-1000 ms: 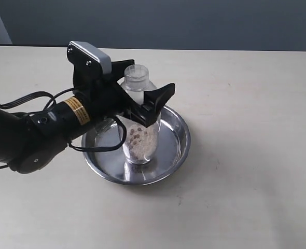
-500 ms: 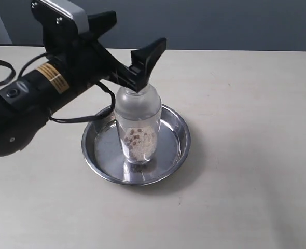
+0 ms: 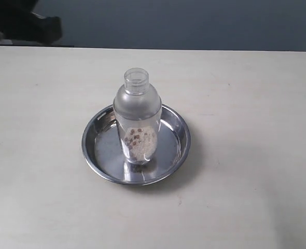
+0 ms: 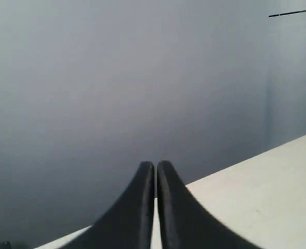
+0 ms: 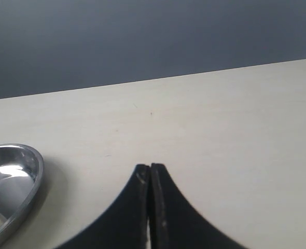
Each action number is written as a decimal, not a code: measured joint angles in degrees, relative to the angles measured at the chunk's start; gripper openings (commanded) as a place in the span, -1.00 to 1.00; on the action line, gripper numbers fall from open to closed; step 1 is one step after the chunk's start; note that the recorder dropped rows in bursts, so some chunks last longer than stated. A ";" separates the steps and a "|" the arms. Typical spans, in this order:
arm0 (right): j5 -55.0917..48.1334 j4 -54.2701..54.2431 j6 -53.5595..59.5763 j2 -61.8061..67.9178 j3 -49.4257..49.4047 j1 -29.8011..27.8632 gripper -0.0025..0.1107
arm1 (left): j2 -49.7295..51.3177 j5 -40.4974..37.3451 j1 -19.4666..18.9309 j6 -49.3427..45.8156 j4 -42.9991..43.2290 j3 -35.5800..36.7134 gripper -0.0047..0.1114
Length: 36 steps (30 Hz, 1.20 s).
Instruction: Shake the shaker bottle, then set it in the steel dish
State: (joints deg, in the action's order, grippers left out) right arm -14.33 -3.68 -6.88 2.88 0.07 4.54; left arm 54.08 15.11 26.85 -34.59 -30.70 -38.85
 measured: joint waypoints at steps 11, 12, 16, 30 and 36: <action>0.00 0.00 0.00 0.00 0.00 0.00 -0.97 | -20.94 -10.15 0.00 -26.72 -20.31 7.35 -0.92; 0.00 0.00 0.00 0.00 0.00 0.00 -0.97 | -21.73 -10.54 0.00 -27.14 -20.41 8.32 -0.92; 0.00 0.00 0.00 0.00 0.00 0.00 -0.97 | -23.16 -10.57 0.00 -27.80 -21.66 11.08 -0.92; 0.00 0.00 0.00 0.00 0.00 0.00 -0.97 | -34.07 -22.37 -16.70 20.66 6.54 23.27 -0.92; 0.00 0.00 0.00 0.00 0.00 0.00 -0.97 | -43.58 -30.23 -27.43 22.97 7.48 28.09 -0.92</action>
State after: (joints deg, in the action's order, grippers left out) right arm -14.33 -3.68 -6.88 2.88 0.07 4.54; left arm 10.50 -15.12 -0.58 -11.62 -23.22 -10.76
